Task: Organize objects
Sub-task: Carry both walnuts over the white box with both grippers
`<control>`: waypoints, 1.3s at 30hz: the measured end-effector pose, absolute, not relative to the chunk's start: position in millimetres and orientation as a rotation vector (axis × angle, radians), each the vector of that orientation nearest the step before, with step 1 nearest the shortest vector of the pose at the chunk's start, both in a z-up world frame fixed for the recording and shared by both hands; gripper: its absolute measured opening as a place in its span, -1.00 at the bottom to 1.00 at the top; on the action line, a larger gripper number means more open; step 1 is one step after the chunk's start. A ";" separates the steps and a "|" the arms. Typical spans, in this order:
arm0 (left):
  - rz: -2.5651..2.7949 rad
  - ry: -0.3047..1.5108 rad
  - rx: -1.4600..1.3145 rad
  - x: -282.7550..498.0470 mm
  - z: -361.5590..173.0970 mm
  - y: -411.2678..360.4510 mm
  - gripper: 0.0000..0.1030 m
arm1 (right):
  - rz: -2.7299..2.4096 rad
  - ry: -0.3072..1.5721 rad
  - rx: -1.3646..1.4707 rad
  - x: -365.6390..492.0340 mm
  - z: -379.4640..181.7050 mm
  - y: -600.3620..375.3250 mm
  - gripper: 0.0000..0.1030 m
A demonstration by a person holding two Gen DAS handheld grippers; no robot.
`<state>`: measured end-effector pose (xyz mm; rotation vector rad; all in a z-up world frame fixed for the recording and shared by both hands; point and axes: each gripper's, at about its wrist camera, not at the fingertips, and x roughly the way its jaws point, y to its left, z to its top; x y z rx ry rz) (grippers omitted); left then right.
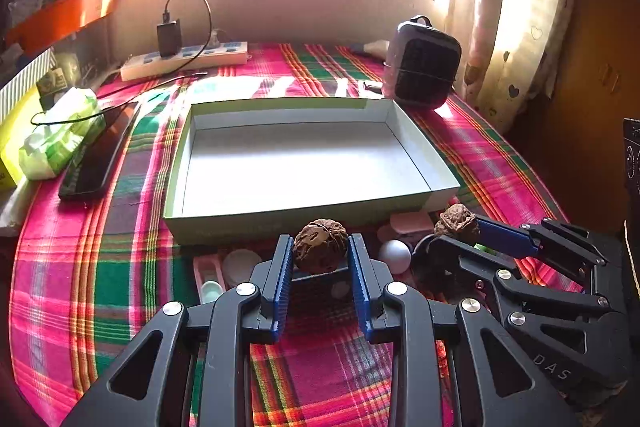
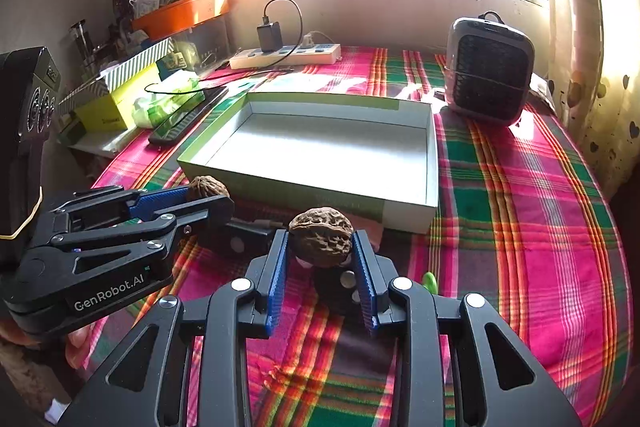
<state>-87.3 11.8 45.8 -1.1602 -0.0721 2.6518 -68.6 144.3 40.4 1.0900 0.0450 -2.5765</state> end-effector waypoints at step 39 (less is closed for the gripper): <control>2.670 -0.063 -1.302 -218.5 21.0 -31.1 -0.50 | -2.560 0.114 1.310 -215.7 10.6 96.8 -0.36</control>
